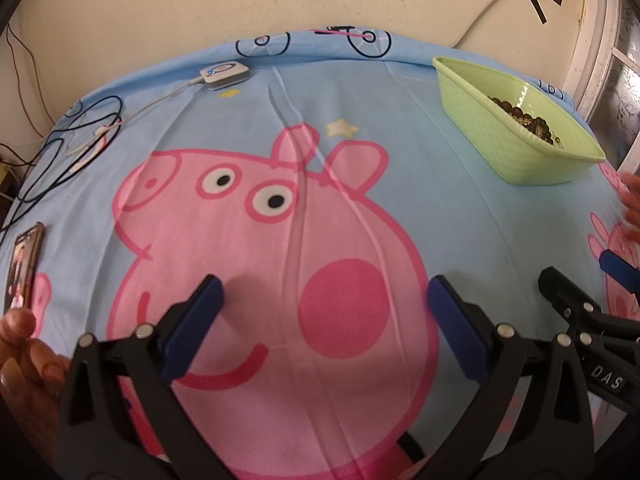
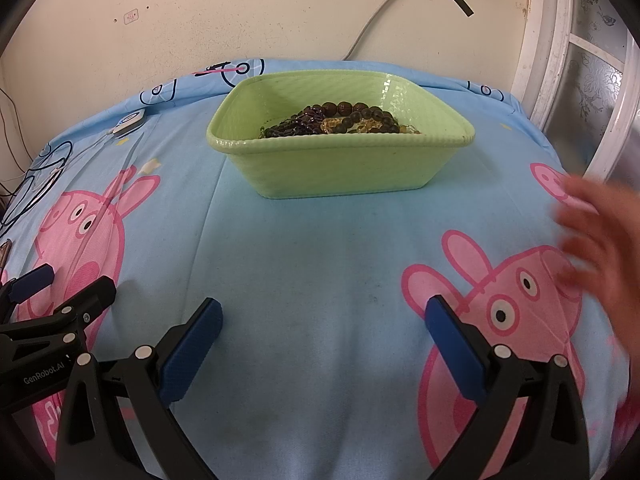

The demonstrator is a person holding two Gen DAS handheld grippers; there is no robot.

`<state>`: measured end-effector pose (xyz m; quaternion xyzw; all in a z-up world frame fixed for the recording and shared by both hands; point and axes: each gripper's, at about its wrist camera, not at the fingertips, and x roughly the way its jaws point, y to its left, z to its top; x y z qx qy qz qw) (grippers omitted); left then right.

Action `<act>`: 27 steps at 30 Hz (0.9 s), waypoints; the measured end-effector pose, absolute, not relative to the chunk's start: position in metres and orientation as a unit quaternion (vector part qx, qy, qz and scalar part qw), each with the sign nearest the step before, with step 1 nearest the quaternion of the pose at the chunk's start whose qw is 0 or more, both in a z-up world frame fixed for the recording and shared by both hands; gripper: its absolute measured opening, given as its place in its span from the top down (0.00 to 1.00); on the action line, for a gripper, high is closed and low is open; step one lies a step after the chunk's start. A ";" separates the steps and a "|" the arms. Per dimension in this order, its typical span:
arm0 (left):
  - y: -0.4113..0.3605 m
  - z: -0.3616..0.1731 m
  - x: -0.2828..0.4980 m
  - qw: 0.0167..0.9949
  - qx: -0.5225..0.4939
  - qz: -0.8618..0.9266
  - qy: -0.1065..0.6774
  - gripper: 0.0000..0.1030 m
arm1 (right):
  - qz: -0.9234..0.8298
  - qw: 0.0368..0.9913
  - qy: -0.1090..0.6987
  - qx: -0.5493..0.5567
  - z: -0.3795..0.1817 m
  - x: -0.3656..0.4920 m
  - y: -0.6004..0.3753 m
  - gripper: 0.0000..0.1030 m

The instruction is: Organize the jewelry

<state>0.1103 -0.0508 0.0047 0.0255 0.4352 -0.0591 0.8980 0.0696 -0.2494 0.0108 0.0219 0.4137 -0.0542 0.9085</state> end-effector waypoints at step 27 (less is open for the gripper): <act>-0.051 0.005 0.110 0.898 0.026 -0.059 0.435 0.05 | -0.054 0.908 0.416 0.022 0.013 0.070 -0.251 0.23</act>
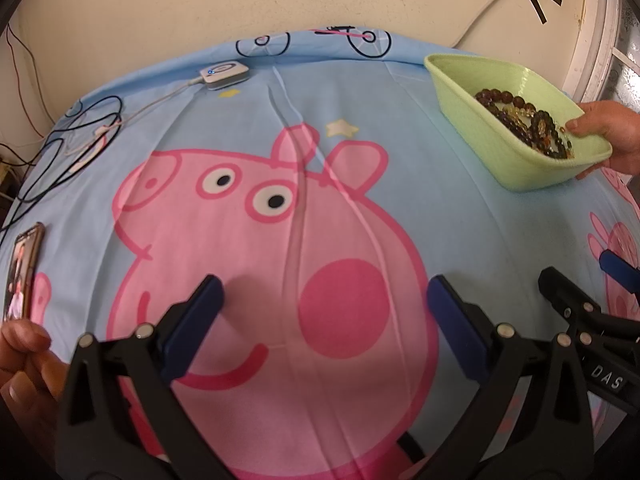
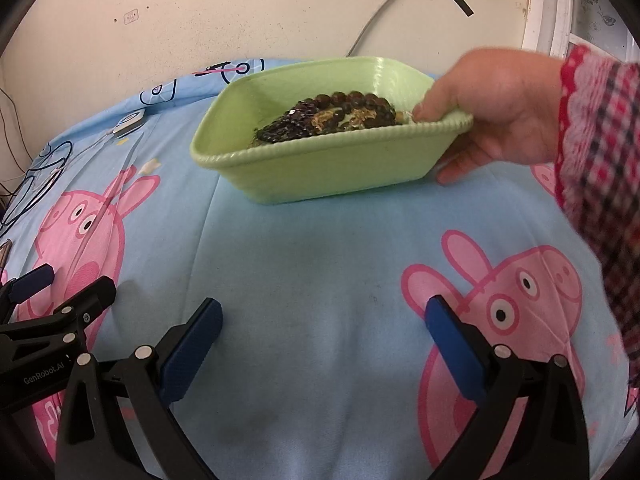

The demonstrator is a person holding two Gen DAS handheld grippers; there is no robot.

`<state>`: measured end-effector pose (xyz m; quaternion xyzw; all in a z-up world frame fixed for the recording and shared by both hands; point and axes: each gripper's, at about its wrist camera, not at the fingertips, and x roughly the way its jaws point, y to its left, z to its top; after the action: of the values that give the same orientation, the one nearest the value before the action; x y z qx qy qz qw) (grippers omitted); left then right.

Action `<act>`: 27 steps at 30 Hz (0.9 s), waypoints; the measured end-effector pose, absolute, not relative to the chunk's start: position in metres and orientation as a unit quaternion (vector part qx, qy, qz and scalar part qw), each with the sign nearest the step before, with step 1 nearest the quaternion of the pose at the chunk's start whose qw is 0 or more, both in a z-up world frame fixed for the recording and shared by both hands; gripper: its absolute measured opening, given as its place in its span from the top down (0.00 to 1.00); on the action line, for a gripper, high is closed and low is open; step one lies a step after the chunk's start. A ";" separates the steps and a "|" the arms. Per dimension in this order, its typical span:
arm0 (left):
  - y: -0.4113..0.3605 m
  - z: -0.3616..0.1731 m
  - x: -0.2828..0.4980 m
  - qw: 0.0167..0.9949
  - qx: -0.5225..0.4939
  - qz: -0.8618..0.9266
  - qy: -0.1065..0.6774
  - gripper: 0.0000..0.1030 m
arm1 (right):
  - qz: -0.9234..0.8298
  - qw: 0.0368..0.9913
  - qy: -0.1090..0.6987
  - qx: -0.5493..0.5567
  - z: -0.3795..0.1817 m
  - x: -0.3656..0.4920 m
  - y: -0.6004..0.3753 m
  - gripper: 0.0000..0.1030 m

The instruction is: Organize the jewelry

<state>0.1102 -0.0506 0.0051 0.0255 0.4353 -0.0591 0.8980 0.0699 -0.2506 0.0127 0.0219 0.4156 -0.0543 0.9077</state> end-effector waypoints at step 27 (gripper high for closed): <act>-0.052 0.004 0.110 0.898 0.025 -0.059 0.435 0.05 | -0.055 0.907 0.416 0.022 0.013 0.070 -0.248 0.23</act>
<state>0.1103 -0.0516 0.0041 0.0254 0.4353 -0.0589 0.8980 0.0702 -0.2480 0.0134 0.0220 0.4161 -0.0547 0.9074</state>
